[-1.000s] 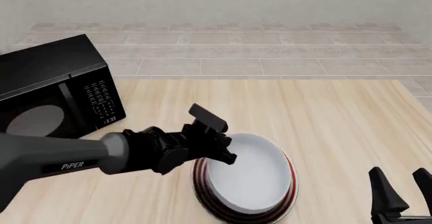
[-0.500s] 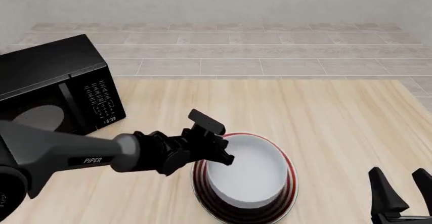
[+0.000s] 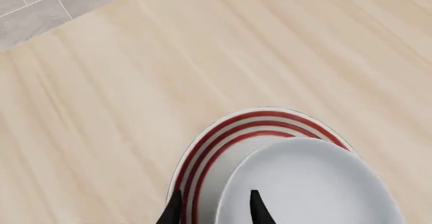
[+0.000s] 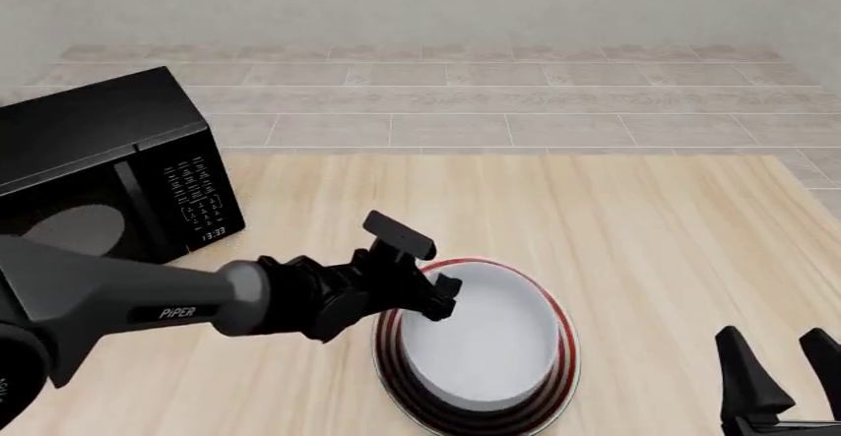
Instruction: Pick up the white bowl and put it on the plate.
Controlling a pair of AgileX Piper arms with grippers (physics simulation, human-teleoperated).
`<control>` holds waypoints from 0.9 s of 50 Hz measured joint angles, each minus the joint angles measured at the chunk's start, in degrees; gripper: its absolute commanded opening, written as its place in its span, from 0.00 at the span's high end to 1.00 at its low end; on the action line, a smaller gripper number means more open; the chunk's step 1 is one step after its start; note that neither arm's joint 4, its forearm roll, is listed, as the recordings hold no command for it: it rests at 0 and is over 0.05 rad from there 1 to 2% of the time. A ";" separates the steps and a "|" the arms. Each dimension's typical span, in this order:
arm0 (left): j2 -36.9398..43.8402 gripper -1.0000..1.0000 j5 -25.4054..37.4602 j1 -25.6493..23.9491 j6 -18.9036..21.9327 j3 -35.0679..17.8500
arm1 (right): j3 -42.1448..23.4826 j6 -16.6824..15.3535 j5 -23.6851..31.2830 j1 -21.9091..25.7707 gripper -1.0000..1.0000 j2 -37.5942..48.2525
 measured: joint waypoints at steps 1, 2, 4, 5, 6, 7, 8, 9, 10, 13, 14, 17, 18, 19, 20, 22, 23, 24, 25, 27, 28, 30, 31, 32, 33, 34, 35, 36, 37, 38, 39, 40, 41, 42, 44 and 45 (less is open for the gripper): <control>-0.17 0.00 -0.07 -0.03 0.03 0.11 | 0.00 -0.01 0.03 0.00 0.00 0.00; -0.28 0.00 -0.09 -0.10 0.01 0.16 | 0.00 -0.01 0.06 0.01 0.00 0.00; -0.54 0.00 -0.25 -0.25 0.00 0.32 | 0.00 -0.01 0.12 0.03 0.00 0.00; -0.65 0.00 -0.30 -0.31 -0.01 0.40 | 0.00 -0.01 0.14 0.03 0.00 0.00; -0.79 0.00 -0.36 -0.36 -0.03 0.48 | 0.00 0.00 0.17 0.04 0.00 0.00; -0.92 0.00 -0.41 -0.41 -0.04 0.56 | 0.00 0.00 0.19 0.05 0.00 0.00; -1.14 0.00 -0.47 -0.47 -0.06 0.68 | 0.00 0.00 0.21 0.05 0.00 0.00; -1.48 0.00 -0.49 -0.52 -0.08 0.85 | 0.00 0.01 0.22 0.05 0.00 0.00; -1.95 0.00 -0.51 -0.58 -0.13 1.07 | 0.00 0.01 0.23 0.06 0.00 0.00; -4.32 0.00 -0.44 -0.85 -0.08 2.06 | 0.00 -0.02 0.27 0.09 0.00 0.00; -5.52 0.00 -0.40 -0.88 0.05 2.60 | 0.00 -0.04 0.27 0.10 0.00 0.00; -9.42 0.00 0.09 -1.06 0.23 4.10 | 0.00 -0.10 0.25 0.13 0.00 0.00; -10.95 0.00 0.41 -1.12 0.28 4.65 | 0.00 -0.13 0.24 0.12 0.00 0.00; -12.57 0.00 0.74 -1.12 0.38 5.25 | 0.00 -0.17 0.23 0.12 0.00 0.00; -14.18 0.00 1.18 -1.14 0.39 5.79 | 0.00 -0.19 0.23 0.11 0.00 0.00; -17.45 0.00 2.14 -1.12 0.48 6.88 | 0.00 -0.26 0.23 0.10 0.00 0.00; -19.23 0.00 2.58 -1.03 0.66 7.51 | 0.00 -0.29 0.23 0.11 0.00 0.00; -20.93 0.00 3.07 -0.94 0.80 8.07 | 0.00 -0.32 0.22 0.12 0.00 0.00; -22.62 0.00 3.58 -0.83 0.93 8.64 | 0.00 -0.35 0.20 0.14 0.00 0.00; -25.78 0.00 4.64 -0.54 1.19 9.68 | 0.00 -0.41 0.17 0.18 0.00 0.00; -27.43 0.00 5.14 -0.31 1.40 10.23 | 0.00 -0.45 0.17 0.21 0.00 0.00; -30.79 0.00 6.11 0.24 1.97 11.36 | 0.00 -0.53 0.16 0.28 0.00 0.00; -32.29 0.00 6.55 0.49 2.21 11.85 | 0.00 -0.56 0.16 0.31 0.00 0.00; -33.68 0.00 7.05 0.71 2.33 12.29 | 0.00 -0.59 0.15 0.35 0.00 0.00; -35.19 0.00 7.53 0.99 2.52 12.77 | 0.00 -0.62 0.15 0.40 0.00 0.00; -36.88 0.00 8.03 1.38 2.80 13.31 | 0.00 -0.66 0.15 0.45 0.00 0.00; -38.51 0.00 8.56 1.78 3.03 13.81 | 0.00 -0.70 0.15 0.50 0.00 0.00; -40.11 0.00 9.08 2.20 3.26 14.30 | 0.00 -0.74 0.15 0.56 0.00 0.00; -41.74 0.00 9.59 2.67 3.58 14.82 | 0.00 -0.77 0.16 0.62 0.00 0.00; -43.24 0.00 10.05 3.10 3.86 15.29 | 0.00 -0.81 0.16 0.68 0.00 0.00; -44.55 0.00 10.54 3.65 4.11 15.82 | 0.00 -0.85 0.17 0.75 0.00 0.00; -45.88 0.00 10.98 4.22 4.44 16.39 | 0.00 -0.90 0.18 0.83 0.00 0.00; -47.34 0.00 11.41 4.85 4.82 16.98 | 0.00 -0.94 0.18 0.90 0.00 0.00; -48.70 0.00 11.81 5.43 5.16 17.50 | 0.00 -0.98 0.19 0.97 0.00 0.00; -51.18 0.00 12.57 6.80 5.65 18.52 | 0.00 -1.08 0.22 1.09 0.00 0.00; -52.29 0.00 12.92 7.44 5.83 18.95 | 0.00 -1.12 0.23 1.15 0.00 0.00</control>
